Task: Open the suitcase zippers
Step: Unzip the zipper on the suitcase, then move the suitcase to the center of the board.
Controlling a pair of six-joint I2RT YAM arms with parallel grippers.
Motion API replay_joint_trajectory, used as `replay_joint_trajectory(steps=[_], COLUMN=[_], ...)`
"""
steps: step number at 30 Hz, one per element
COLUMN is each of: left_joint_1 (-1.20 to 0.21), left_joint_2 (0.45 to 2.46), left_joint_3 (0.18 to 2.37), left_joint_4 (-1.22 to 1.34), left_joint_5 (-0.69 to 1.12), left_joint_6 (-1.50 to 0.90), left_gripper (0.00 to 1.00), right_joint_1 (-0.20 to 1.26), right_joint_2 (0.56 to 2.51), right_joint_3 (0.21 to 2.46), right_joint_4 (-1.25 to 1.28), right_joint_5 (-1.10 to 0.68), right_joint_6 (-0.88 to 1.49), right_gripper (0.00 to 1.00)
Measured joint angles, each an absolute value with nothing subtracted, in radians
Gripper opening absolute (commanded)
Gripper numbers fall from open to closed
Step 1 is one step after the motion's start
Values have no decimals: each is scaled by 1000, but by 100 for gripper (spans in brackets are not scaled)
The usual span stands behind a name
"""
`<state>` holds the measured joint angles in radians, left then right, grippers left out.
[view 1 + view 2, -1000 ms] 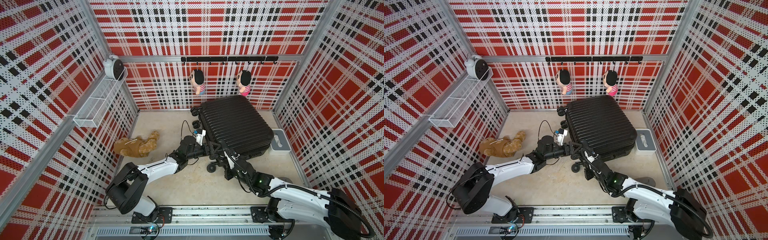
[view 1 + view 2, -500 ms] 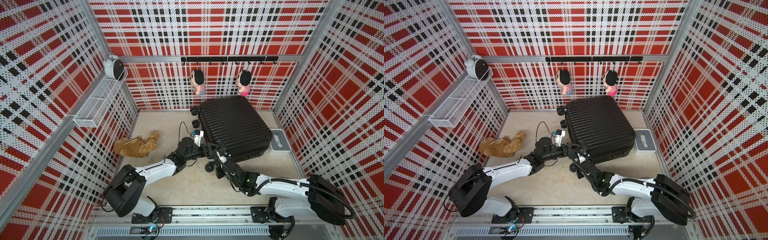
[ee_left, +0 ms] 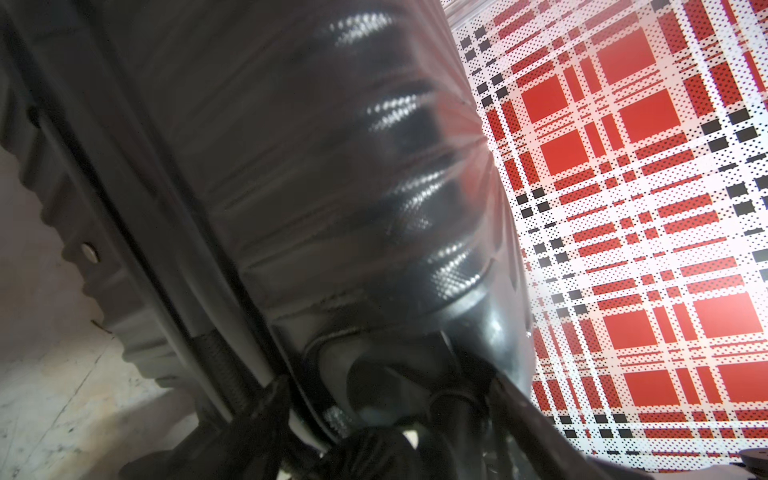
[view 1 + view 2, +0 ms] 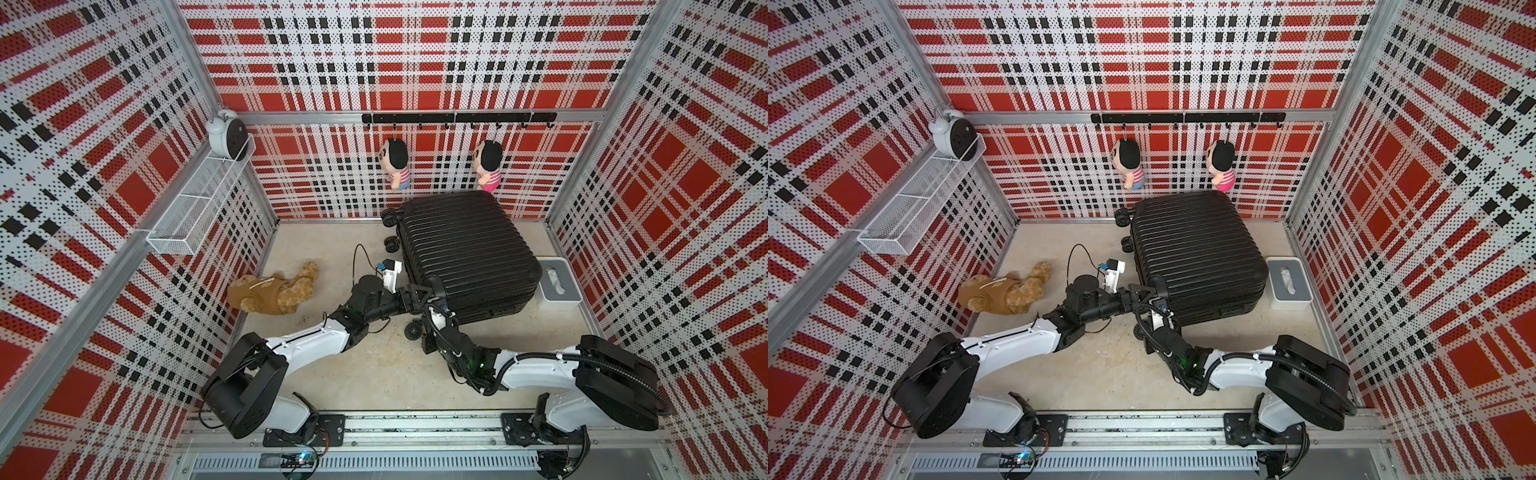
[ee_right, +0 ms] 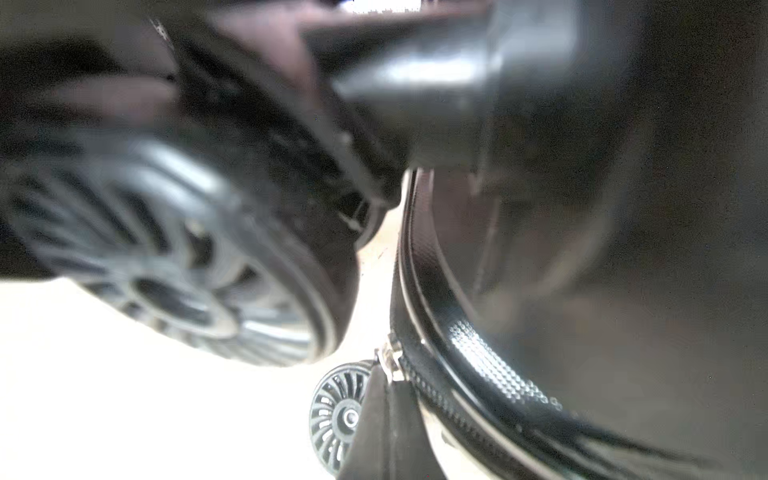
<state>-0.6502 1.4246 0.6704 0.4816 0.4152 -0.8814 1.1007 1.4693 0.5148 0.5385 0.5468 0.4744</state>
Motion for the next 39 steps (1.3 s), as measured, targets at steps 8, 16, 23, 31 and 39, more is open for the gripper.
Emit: replay_joint_trajectory(steps=[8, 16, 23, 31, 39], left_joint_1=[-628, -590, -525, -471, -447], left_joint_2=[1402, 1342, 1232, 1068, 963], left_joint_3=[649, 607, 559, 552, 552], left_joint_4=[477, 466, 429, 324, 207], left_joint_5=[429, 448, 464, 438, 383], left_joint_6=[-881, -883, -885, -866, -851], left_gripper=[76, 76, 77, 80, 83], right_joint_1=[1102, 1105, 1112, 1145, 1155], right_joint_2=[1549, 1597, 1621, 1627, 1471], right_joint_3=[533, 582, 635, 672, 571], right_joint_4=[641, 665, 654, 693, 568], right_joint_5=[556, 527, 436, 203, 65], right_joint_6=[477, 478, 471, 483, 524], right_gripper=[1, 15, 33, 54, 67])
